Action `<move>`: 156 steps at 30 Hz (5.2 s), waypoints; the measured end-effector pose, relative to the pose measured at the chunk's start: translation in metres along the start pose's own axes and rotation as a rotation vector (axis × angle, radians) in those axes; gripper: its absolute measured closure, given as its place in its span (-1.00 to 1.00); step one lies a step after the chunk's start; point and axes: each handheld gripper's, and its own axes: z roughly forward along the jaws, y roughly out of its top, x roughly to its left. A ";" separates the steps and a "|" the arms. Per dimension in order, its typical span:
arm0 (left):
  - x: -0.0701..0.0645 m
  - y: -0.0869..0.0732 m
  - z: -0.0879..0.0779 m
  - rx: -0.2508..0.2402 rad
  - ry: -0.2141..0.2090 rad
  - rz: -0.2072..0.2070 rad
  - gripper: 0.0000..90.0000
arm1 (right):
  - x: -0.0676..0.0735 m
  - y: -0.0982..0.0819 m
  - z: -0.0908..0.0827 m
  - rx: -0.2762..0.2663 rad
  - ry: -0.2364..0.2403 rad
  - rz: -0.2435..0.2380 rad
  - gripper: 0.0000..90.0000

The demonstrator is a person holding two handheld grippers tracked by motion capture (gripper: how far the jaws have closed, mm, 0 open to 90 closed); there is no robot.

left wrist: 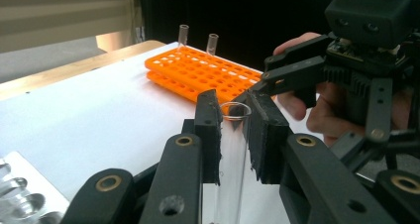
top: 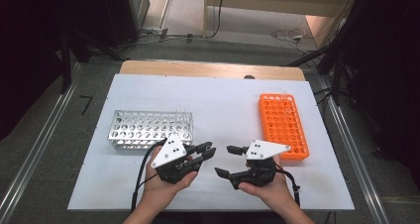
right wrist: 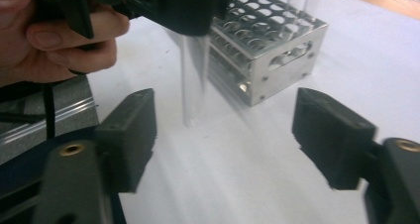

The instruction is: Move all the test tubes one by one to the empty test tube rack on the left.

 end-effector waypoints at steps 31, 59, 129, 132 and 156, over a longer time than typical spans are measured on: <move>0.061 0.025 -0.031 -0.057 0.177 -0.038 0.70 | -0.063 -0.043 -0.077 -0.076 -0.159 0.095 -1.00; 0.130 0.035 -0.018 -0.080 0.312 -0.111 0.70 | -0.087 -0.057 -0.093 -0.093 -0.219 0.142 -1.00; 0.146 -0.004 0.015 0.162 0.431 -0.216 0.52 | -0.088 -0.058 -0.094 -0.097 -0.235 0.148 -1.00; 0.144 -0.004 0.011 0.144 0.434 -0.223 0.32 | -0.089 -0.058 -0.095 -0.098 -0.237 0.150 -1.00; 0.090 0.002 -0.023 0.031 0.235 -0.146 -1.00 | -0.103 -0.051 -0.095 -0.114 -0.266 0.184 -1.00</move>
